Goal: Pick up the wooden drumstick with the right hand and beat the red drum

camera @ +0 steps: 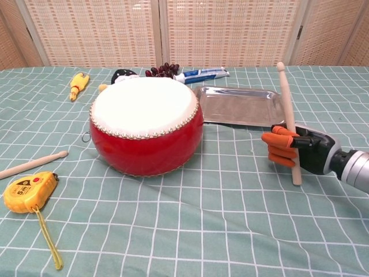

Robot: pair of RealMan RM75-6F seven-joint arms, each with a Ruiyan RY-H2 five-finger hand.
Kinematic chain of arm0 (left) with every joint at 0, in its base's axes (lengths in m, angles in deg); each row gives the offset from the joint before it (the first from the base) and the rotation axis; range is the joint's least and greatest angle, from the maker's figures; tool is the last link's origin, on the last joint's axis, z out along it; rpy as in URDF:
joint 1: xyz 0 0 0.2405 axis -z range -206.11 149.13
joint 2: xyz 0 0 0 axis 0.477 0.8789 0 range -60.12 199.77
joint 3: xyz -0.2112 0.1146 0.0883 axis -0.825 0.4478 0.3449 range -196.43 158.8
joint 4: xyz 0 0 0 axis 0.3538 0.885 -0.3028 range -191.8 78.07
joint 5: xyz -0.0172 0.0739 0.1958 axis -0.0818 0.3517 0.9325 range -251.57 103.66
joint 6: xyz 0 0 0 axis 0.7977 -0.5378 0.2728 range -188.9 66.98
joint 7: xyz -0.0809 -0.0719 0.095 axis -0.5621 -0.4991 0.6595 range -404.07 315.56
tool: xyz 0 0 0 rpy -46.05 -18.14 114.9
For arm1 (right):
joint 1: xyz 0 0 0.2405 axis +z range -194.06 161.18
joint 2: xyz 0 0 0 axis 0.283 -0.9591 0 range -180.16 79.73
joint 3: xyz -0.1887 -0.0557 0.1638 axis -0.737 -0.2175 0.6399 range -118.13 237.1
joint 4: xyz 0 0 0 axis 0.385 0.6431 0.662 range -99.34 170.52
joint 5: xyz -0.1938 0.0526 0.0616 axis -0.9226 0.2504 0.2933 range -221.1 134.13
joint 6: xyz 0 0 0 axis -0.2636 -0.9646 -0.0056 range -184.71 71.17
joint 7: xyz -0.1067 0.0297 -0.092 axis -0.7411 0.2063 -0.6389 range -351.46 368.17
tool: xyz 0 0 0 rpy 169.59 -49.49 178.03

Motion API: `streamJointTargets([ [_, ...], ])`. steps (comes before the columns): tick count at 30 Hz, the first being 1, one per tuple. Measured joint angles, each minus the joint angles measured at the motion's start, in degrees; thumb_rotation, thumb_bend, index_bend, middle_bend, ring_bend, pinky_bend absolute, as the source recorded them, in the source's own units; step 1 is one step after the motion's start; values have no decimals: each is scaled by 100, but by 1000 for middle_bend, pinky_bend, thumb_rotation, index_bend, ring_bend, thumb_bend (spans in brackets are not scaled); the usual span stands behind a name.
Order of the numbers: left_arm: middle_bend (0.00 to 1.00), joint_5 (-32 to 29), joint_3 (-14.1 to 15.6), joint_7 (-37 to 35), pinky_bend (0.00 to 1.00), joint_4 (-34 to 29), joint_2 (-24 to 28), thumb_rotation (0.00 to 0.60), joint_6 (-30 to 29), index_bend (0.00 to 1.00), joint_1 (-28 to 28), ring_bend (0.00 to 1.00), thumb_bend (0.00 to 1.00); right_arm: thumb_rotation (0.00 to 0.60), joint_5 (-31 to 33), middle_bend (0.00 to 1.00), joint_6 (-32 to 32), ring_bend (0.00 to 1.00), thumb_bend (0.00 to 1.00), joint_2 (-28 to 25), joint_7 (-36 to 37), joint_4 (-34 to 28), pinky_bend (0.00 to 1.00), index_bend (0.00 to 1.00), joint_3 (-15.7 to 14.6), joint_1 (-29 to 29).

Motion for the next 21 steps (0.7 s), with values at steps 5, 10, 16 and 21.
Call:
streamJointTargets([
  [5, 0, 10, -1, 23, 0, -17, 10, 600, 5, 0, 10, 0, 301, 600, -7, 1000, -159, 1000, 423, -115, -82, -182, 1000, 1000, 25, -9],
  [10, 0, 27, -7, 38, 0, -50, 37, 600, -5, 0, 18, 0, 313, 600, -47, 1000, -442, 1000, 523, -366, -297, -554, 1000, 1000, 56, -11],
  [16, 0, 72, -26, 10, 0, -77, 75, 600, -66, 0, 22, 0, 316, 600, -136, 1000, -633, 1000, 524, -822, -1301, -1054, 1000, 1000, 123, 121],
  [21, 0, 151, -25, -30, 0, -69, 82, 600, -112, 0, 31, 0, 316, 600, -93, 1000, -469, 1000, 536, -1396, -3216, -1898, 1000, 1000, 313, 358],
])
